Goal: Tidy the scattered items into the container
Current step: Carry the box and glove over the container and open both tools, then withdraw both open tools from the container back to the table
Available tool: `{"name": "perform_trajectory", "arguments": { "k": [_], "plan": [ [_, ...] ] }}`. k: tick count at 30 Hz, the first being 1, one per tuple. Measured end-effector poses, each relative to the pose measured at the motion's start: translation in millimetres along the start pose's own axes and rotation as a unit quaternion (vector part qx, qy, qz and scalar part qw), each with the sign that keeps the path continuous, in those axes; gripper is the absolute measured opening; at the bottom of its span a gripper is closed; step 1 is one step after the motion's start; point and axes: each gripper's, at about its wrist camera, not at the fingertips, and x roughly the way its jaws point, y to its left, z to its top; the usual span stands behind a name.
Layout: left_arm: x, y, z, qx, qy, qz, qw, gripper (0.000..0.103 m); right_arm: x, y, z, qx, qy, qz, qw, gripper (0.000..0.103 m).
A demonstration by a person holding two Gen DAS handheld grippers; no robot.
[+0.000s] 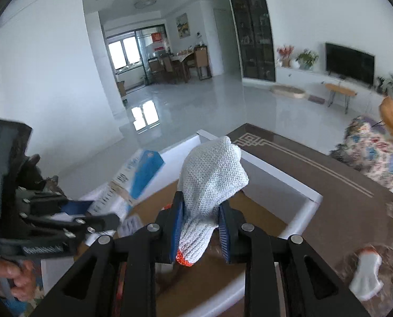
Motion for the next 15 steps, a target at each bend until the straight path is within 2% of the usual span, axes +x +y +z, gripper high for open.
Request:
{"name": "perform_trajectory", "arguments": {
  "k": [3,5,6,7,11,15],
  "plan": [
    [29,10,14,-0.004,0.024,-0.001,0.9997,0.042,43,-5,20,0.019,0.026,0.013,0.999,0.026],
    [47,17,19,-0.012,0.041,0.009,0.9990,0.048,71,-8,24,0.037,0.055,0.008,0.998,0.032],
    [55,21,20,-0.015,0.050,0.021,0.9984,0.062,83,-10,25,0.048,0.068,0.005,0.997,0.045],
    [60,26,20,-0.021,0.057,0.032,0.9977,0.071,91,-15,24,0.065,0.078,0.000,0.995,0.056],
    [61,34,12,-0.024,0.060,0.056,0.9963,0.073,97,-31,21,0.119,0.077,0.002,0.990,0.059],
    [39,28,-3,-0.021,0.046,0.055,0.9972,0.073,69,-36,14,0.118,0.050,0.009,0.992,0.059]
  ]
}}
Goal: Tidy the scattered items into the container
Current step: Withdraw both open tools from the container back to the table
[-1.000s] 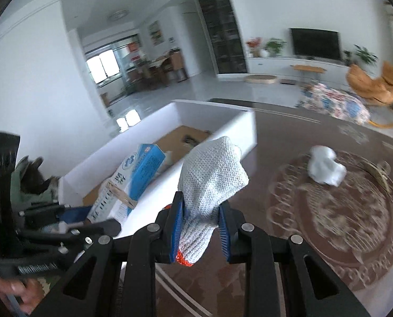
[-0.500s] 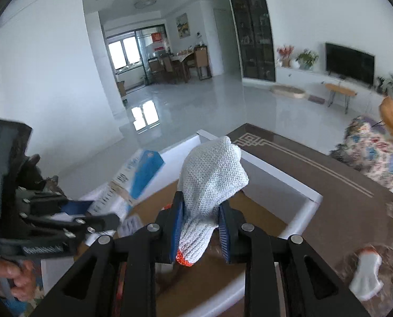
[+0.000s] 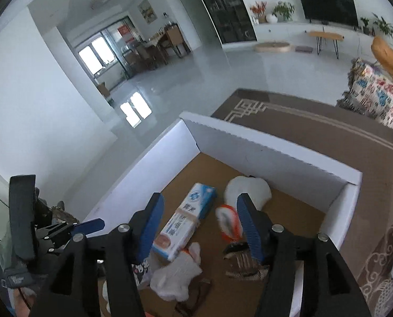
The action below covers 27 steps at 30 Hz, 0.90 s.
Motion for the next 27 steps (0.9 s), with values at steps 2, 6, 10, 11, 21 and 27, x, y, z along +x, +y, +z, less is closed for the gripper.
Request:
{"name": "perform_trajectory", "arguments": {
  "k": [2,6,10,11,21,27],
  "plan": [
    [-20,-15,-12,0.011,-0.011,-0.013,0.9998,0.073,-22,-3,-8,-0.002,-0.019,0.007,1.000,0.059],
    [-65,-70,-46,0.059,-0.025,-0.048,0.9968,0.074,-85,-21,-45,0.006,-0.051,0.012,0.999,0.059],
    [-92,-145,-93,0.119,-0.017,-0.096,0.9880,0.092,-156,-66,-108,0.009,-0.076,-0.030,0.997,0.059],
    [-94,-166,-107,0.133,-0.012,-0.112,0.9847,0.094,-174,-82,-127,0.010,-0.078,-0.049,0.996,0.059],
    [7,-351,-206,0.182,0.015,-0.159,0.9703,0.094,-257,-246,-274,0.103,-0.035,-0.250,0.962,0.059],
    [51,-382,-193,0.159,-0.024,-0.122,0.9794,0.095,-258,-298,-286,0.142,-0.053,-0.295,0.943,0.059]
  ]
}}
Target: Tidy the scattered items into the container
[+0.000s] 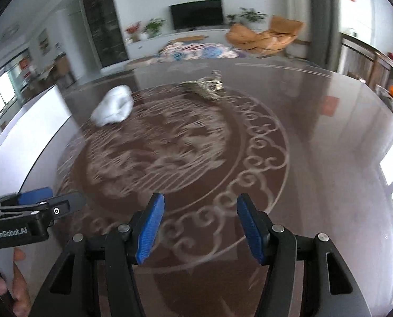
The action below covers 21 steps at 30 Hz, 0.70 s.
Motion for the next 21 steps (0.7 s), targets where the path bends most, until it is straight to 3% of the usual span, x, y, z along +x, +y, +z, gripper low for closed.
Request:
{"name": "perform_trajectory", "arguments": {
  "k": [5,7,17,21],
  "plan": [
    [21,-4,18,0.034,-0.020,0.041,0.9984,0.096,22,-8,15,0.027,0.004,-0.009,1.000,0.059],
    [23,-5,19,0.044,-0.023,0.044,0.9978,0.103,27,-5,17,0.018,0.010,-0.019,1.000,0.061],
    [27,-5,20,0.053,-0.032,0.047,0.9970,0.103,36,11,16,-0.026,0.024,-0.061,0.997,0.066],
    [27,-5,20,0.053,-0.032,0.047,0.9970,0.103,36,9,16,-0.024,0.025,-0.057,0.998,0.067]
  ]
}}
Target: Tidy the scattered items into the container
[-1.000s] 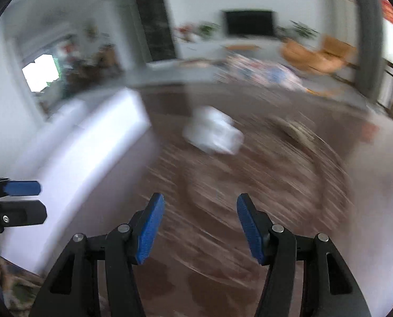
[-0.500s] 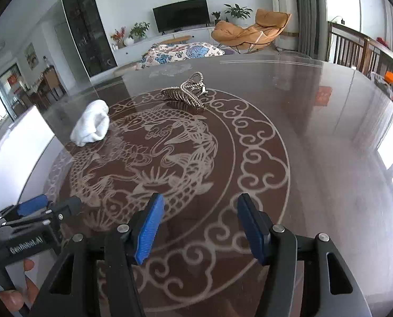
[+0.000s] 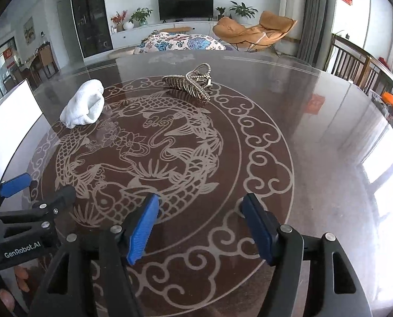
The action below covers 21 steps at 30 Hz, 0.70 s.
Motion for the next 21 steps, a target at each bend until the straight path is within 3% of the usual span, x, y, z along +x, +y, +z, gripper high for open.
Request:
{"name": "perform_trajectory", "arguments": {
  "k": [21],
  "plan": [
    [0.8,-0.9,-1.1,0.000,0.000,0.000,1.0000,0.103,-3.4,1.5,-1.5,-0.001,0.000,-0.002,1.000,0.067]
  ]
}}
